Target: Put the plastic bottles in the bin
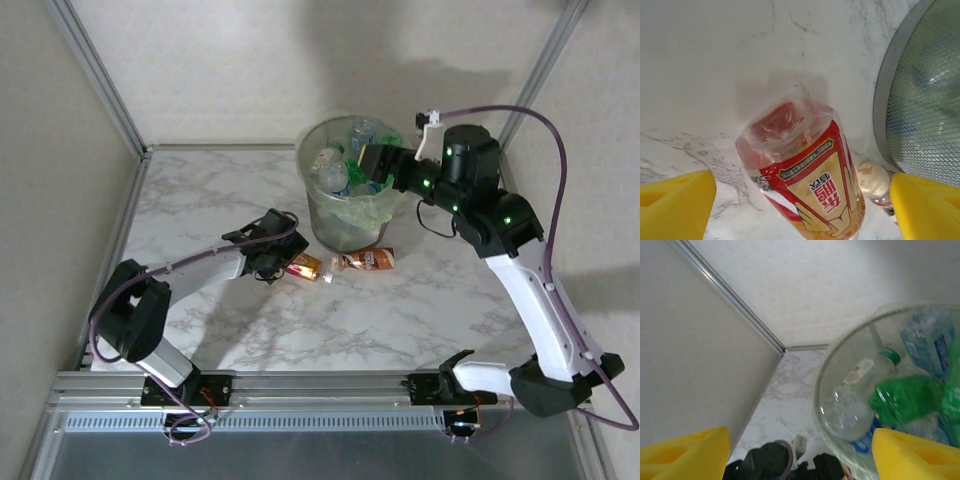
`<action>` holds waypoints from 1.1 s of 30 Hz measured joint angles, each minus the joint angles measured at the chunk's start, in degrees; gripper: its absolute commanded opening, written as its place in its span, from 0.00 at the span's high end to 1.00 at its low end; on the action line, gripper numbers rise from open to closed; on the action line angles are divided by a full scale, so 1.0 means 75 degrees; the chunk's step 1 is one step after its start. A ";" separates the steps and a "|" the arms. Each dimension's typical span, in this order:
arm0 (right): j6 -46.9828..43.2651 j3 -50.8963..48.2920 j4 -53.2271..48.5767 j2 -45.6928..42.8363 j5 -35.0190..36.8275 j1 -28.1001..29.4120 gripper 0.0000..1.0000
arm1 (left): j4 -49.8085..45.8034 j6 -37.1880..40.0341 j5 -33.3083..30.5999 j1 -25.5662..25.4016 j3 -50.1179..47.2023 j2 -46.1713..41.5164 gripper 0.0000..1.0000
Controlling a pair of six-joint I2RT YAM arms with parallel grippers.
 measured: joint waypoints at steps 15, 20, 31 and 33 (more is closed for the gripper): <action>0.0143 -0.0516 -0.0382 -0.0816 0.0463 -0.0003 0.24 | 0.0326 -0.0280 0.0029 -0.0073 0.0254 0.0982 0.31; 0.0143 -0.0516 -0.0385 -0.0772 0.0481 -0.0003 0.24 | 0.0507 -0.0417 0.0029 -0.0079 0.0181 0.0973 0.43; 0.0137 -0.0455 -0.0338 -0.0495 0.0458 -0.0003 0.25 | -0.0044 -0.0259 -0.0105 -0.0047 -0.0015 -0.0720 0.47; 0.0122 -0.0364 -0.0315 -0.0428 0.0460 -0.0003 0.25 | -0.0344 -0.0134 -0.0181 -0.0009 0.0061 -0.1183 0.47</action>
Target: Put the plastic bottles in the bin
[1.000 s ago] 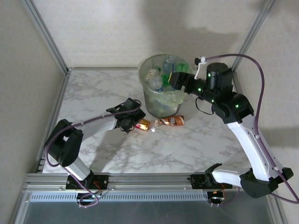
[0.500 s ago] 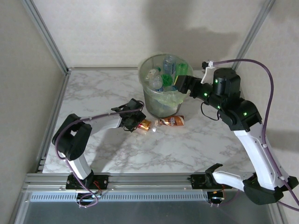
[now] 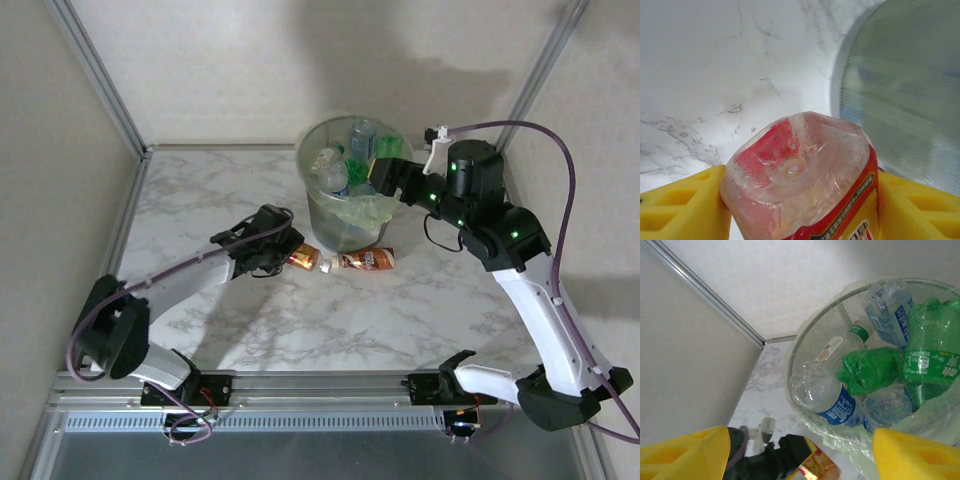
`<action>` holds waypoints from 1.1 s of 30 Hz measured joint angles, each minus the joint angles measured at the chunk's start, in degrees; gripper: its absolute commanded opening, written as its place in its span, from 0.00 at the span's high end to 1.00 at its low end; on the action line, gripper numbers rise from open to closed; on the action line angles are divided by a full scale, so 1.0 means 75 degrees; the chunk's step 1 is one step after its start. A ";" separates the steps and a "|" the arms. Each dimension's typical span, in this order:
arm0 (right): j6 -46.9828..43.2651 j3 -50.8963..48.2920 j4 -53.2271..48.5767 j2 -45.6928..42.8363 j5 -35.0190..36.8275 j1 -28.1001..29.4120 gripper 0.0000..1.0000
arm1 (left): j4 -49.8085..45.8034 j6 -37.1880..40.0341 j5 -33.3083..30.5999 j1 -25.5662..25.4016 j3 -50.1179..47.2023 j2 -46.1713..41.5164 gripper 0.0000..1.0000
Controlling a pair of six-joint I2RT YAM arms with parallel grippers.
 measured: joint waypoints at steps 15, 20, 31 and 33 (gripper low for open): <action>-0.0181 0.0519 -0.0085 0.0090 0.0629 0.0000 0.26 | -0.2465 0.1979 -0.1416 0.0688 0.6408 0.0093 0.49; -0.0154 0.0516 -0.0169 -0.0017 0.0720 0.0000 0.26 | -0.1958 0.2218 -0.1518 0.0734 0.8207 0.1594 0.48; -0.0015 0.0318 -0.0367 -0.0831 0.1119 0.0000 0.25 | -0.1620 0.2008 -0.0781 0.0734 1.0019 0.4712 0.41; 0.0006 0.0280 -0.0425 -0.0874 0.1209 0.0000 0.25 | -0.1620 0.1964 -0.0664 0.0731 1.0051 0.4876 0.35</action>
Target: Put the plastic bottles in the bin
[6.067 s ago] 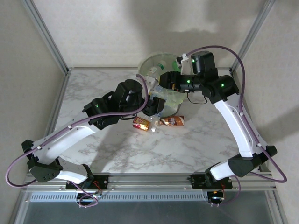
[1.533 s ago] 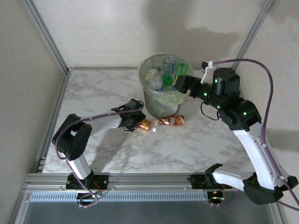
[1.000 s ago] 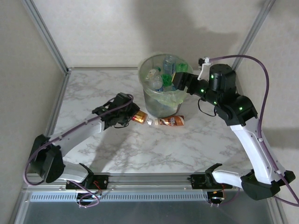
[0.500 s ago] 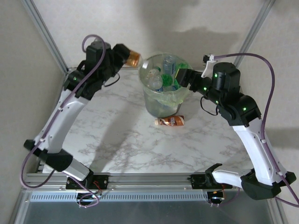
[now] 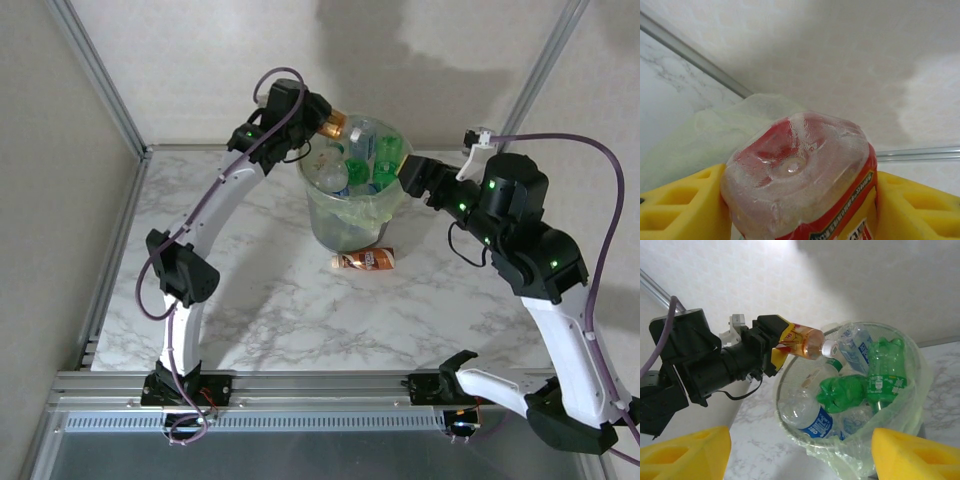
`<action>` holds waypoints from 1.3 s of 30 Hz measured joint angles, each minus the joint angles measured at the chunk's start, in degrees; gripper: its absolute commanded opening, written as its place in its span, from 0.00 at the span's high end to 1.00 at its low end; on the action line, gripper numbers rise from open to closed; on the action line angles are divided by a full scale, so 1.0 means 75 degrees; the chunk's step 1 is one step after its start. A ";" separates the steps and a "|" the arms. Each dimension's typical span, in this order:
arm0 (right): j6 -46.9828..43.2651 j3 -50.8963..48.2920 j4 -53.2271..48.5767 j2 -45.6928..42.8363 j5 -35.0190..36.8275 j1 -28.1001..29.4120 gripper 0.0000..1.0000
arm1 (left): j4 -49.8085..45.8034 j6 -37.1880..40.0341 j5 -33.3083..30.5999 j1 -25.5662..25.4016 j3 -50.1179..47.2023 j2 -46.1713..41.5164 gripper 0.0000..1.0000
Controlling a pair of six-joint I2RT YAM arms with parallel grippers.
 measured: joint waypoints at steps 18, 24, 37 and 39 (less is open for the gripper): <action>0.0143 -0.0414 -0.0146 -0.0111 0.0306 0.0000 0.21 | -0.0490 0.0595 -0.0458 -0.0149 0.0093 -0.0737 0.18; 0.0641 -0.2340 -0.0178 -0.0437 0.0344 0.0000 0.31 | -0.0685 0.1183 -0.0691 -0.0041 -0.0338 -0.1784 0.25; 0.4016 -0.6193 0.0670 -0.0256 0.0038 -0.0041 0.21 | -0.0082 0.1361 -0.0632 0.1239 -0.7224 -0.6149 0.22; 0.4517 -0.6368 0.1087 0.0044 -0.0085 -0.0163 0.21 | 0.0073 0.1241 -0.0356 0.1239 -0.8055 -0.6543 0.22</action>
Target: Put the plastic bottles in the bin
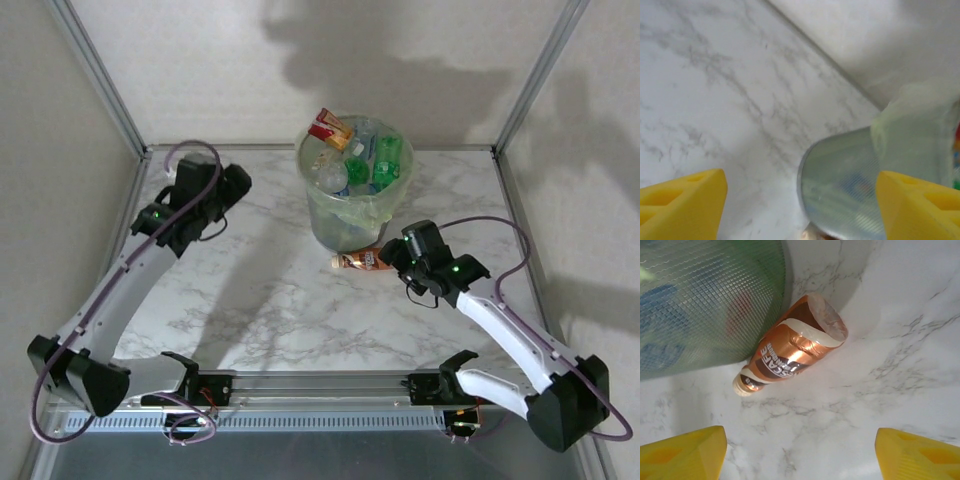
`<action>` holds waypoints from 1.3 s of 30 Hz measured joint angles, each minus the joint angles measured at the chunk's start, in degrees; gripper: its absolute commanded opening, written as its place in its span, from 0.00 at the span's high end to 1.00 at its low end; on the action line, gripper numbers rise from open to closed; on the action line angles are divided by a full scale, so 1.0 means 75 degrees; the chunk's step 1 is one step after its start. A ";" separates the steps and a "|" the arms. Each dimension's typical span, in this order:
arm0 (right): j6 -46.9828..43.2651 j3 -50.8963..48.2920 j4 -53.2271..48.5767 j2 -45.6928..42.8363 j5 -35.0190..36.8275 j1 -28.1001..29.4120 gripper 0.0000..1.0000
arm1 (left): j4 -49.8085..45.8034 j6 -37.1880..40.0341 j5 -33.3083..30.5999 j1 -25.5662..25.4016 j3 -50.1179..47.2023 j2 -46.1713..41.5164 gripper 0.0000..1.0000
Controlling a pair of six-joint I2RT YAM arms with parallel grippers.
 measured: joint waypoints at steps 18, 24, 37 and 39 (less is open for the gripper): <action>0.2366 -0.1090 0.2763 0.1574 -0.0769 -0.0577 0.16 | 0.0560 -0.0393 0.1285 -0.0006 -0.1941 -0.0781 0.22; 0.2739 -0.1017 0.3002 0.1958 -0.0769 -0.0600 0.17 | 0.0618 -0.0283 0.1434 0.0000 -0.1938 -0.0595 0.22; 0.2777 -0.0402 0.3462 0.3357 -0.1166 -0.0941 0.18 | 0.0682 -0.0166 0.1489 0.0015 -0.1923 -0.0379 0.22; 0.2757 -0.0341 0.3491 0.3494 -0.1195 -0.0962 0.20 | 0.0682 -0.0166 0.1489 0.0015 -0.1920 -0.0361 0.22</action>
